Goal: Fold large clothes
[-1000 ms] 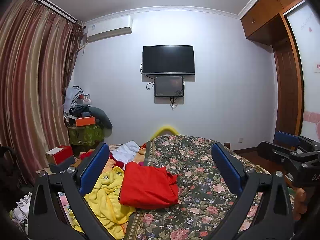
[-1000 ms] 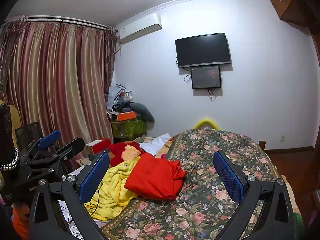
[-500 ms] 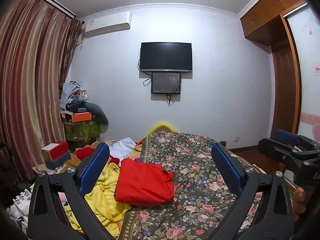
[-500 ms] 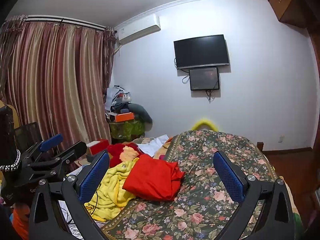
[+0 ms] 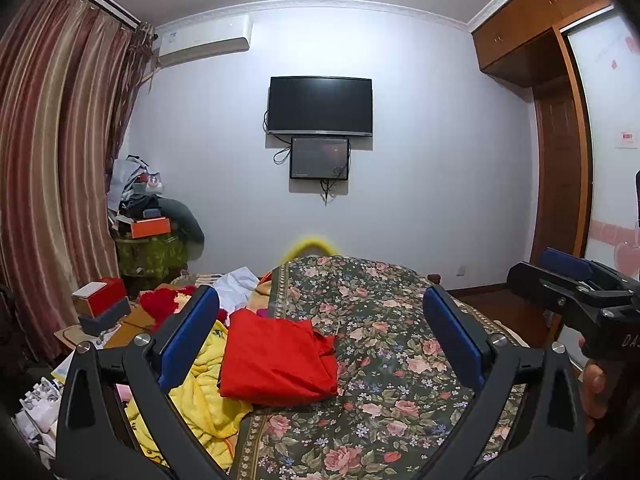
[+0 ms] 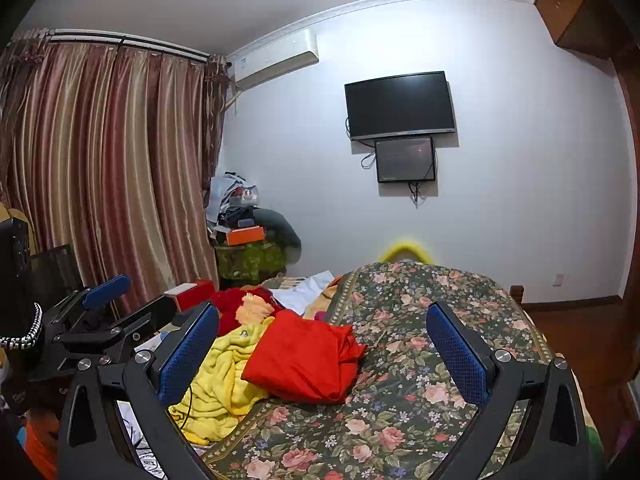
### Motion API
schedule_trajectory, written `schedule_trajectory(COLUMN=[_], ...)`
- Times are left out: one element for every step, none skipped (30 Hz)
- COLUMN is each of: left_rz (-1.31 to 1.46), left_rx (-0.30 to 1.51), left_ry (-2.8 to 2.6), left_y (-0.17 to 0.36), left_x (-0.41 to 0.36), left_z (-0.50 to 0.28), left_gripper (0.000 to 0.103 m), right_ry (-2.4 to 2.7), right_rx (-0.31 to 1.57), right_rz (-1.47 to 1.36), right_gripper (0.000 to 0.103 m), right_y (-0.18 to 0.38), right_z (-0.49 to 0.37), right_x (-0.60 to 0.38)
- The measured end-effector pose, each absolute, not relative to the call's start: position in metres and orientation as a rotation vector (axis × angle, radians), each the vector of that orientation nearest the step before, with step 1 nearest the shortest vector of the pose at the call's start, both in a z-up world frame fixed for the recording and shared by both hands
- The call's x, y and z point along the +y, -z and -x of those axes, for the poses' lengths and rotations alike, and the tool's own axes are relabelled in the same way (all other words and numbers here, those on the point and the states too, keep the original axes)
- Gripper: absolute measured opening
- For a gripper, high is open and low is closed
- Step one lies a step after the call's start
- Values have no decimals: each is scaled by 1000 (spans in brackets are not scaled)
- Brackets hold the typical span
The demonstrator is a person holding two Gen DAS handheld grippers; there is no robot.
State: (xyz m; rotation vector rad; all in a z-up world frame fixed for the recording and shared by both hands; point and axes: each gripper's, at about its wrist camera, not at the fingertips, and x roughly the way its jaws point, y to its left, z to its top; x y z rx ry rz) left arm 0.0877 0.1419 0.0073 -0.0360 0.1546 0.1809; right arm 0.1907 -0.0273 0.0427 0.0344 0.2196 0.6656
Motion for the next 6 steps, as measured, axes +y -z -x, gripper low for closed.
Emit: schedule_trajectory(left_rz=[36,36,34,33,33,32], left_rx=[154,153,152,152,152,153], left_ry=[-177,-176,-175,-174,-176,-176], left_y=[-7,-7,-6,-6,-6,-5], left_x=[142,142,142,142,141,142], left_z=[-88,-87,-87,-87,-87,-87], left_gripper=[103,103,103,103,103,103], right_ry=[-665,-665,-665,-664,-664,-664], right_rx=[220,221,221,221,221,221], right_rz=[-33,-32,-31,-32,-31,-31], right_gripper=[103,103,103,103,103,103], right_y=[-42,-42,-42,-42,-42,-41], right_z=[-191,-192,-192,-191,-192,-191], right_x=[-27,-27,-27,-26,-26,-26])
